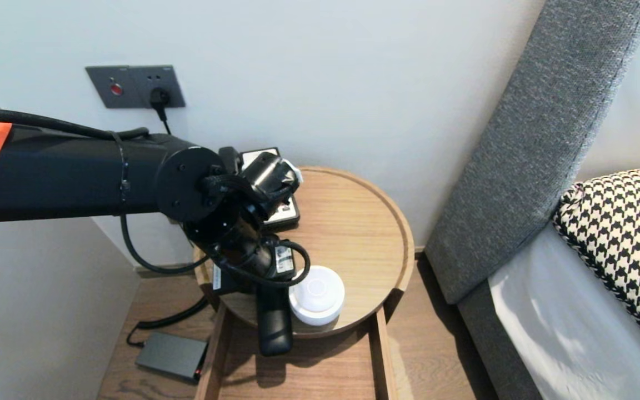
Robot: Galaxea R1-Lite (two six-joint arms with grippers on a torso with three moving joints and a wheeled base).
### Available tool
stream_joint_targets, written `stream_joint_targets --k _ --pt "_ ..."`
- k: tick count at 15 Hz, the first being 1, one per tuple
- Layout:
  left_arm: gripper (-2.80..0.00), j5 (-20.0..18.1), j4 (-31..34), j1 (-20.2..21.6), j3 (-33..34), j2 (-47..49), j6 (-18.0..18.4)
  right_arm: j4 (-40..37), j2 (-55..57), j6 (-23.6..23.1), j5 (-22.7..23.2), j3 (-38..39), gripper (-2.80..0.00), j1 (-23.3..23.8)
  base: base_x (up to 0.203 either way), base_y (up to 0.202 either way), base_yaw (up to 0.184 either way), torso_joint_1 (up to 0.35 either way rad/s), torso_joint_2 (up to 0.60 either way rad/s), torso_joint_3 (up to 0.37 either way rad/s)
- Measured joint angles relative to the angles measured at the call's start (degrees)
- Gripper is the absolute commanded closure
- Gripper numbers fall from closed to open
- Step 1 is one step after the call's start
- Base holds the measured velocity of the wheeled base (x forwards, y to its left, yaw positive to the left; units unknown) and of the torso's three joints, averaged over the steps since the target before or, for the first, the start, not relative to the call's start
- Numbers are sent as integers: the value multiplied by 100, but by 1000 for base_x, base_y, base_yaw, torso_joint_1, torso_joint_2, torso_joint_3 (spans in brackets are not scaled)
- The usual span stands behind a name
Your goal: Take the remote control out of the drawer one by one and place them on the table, then close the nightstand drawer
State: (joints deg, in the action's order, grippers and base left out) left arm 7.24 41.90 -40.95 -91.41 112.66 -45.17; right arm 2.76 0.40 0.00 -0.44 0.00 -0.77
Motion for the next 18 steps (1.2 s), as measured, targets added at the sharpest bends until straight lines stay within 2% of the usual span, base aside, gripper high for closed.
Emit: stream_joint_targets --k 4,9,10,15,18 --pt "-280 -2 69 -1 -21 -187 14 2 0 0 0 0 0 0 0 0 0 0 0 0" --pt "-280 -78 564 -4 124 -839 -42 2 0 0 0 0 0 0 0 0 0 0 0 0" --pt "0 -103 627 -6 276 -1029 -45 2 0 0 0 0 0 0 0 0 0 0 0 0" --pt "0 -200 641 -6 1552 -2100 -36 0 0 0 0 0 0 0 0 0 0 0 0 0" --pt "0 -675 525 -34 2520 -2807 75 2 0 0 0 0 0 0 0 0 0 0 0 0"
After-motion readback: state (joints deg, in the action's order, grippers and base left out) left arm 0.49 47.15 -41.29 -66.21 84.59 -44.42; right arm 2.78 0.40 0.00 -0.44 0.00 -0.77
